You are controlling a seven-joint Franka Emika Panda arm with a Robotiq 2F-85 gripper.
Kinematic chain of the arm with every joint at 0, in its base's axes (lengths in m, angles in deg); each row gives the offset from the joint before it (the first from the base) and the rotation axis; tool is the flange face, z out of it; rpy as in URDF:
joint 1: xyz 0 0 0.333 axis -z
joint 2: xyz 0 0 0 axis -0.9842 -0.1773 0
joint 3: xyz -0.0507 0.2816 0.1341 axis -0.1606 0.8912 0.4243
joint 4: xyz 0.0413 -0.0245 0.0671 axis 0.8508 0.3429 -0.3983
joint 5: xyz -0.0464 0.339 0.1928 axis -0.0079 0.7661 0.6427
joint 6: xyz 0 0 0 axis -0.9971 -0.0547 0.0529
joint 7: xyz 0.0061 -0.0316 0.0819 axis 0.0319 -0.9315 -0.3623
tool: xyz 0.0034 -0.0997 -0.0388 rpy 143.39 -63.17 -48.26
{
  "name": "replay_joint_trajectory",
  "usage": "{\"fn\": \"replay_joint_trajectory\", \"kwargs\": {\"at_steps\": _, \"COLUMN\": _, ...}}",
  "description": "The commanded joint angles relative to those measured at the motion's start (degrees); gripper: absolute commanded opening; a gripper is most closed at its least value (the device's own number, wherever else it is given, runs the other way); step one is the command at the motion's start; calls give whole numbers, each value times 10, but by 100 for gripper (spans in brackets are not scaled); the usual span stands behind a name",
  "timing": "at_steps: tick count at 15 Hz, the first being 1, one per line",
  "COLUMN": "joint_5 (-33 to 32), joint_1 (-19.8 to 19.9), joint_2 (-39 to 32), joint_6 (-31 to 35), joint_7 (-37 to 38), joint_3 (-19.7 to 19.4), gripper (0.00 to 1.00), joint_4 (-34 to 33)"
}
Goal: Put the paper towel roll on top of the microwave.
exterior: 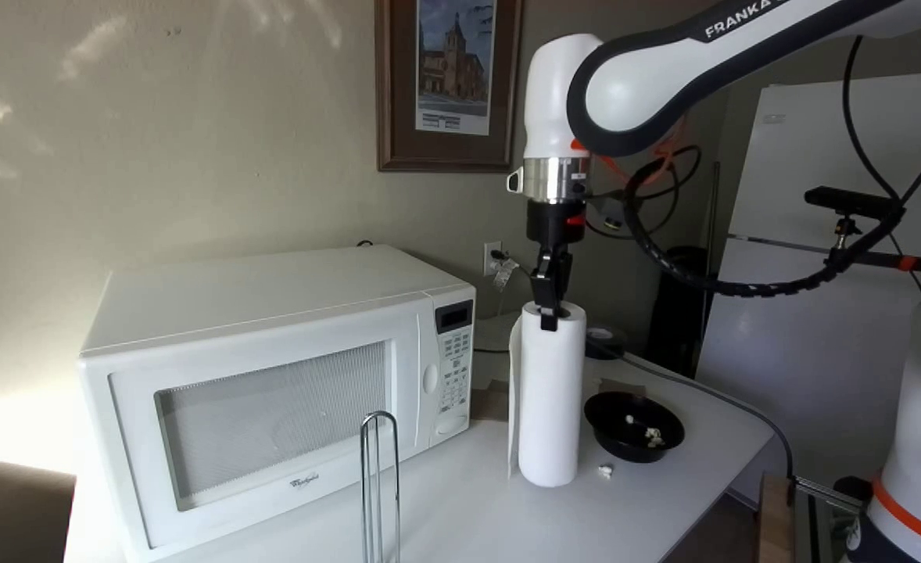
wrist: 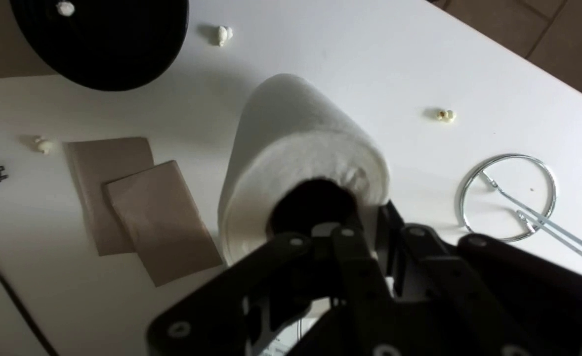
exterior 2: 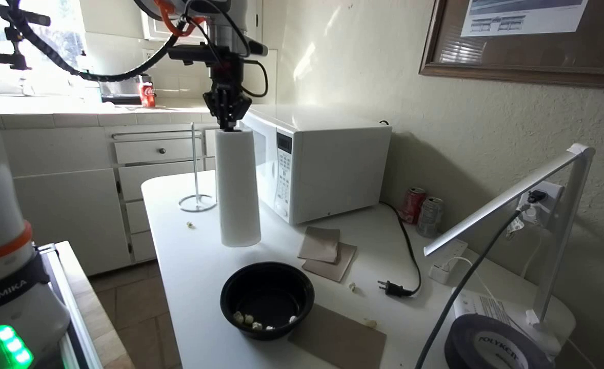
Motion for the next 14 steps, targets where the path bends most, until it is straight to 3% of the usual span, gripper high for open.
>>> {"fn": "replay_joint_trajectory", "kwargs": {"at_steps": 1, "joint_5": -35, "joint_1": 2, "joint_2": 18, "joint_6": -74, "joint_7": 12, "joint_3": 21, "gripper": 3, "joint_4": -60}}
{"fn": "replay_joint_trajectory", "kwargs": {"at_steps": 7, "joint_5": -72, "joint_1": -2, "joint_2": 16, "joint_6": -144, "joint_7": 3, "joint_3": 38, "gripper": 3, "joint_4": -173}}
{"fn": "replay_joint_trajectory", "kwargs": {"at_steps": 12, "joint_5": -93, "joint_1": -5, "joint_2": 15, "joint_6": -144, "joint_7": -20, "joint_3": 39, "gripper": 3, "joint_4": -231}}
{"fn": "replay_joint_trajectory", "kwargs": {"at_steps": 13, "joint_5": -78, "joint_1": -5, "joint_2": 20, "joint_6": -132, "joint_7": -7, "joint_3": 35, "gripper": 13, "joint_4": -211}}
{"fn": "replay_joint_trajectory", "kwargs": {"at_steps": 14, "joint_5": -80, "joint_1": -5, "joint_2": 20, "joint_6": -132, "joint_7": -12, "joint_3": 35, "gripper": 13, "joint_4": -219}}
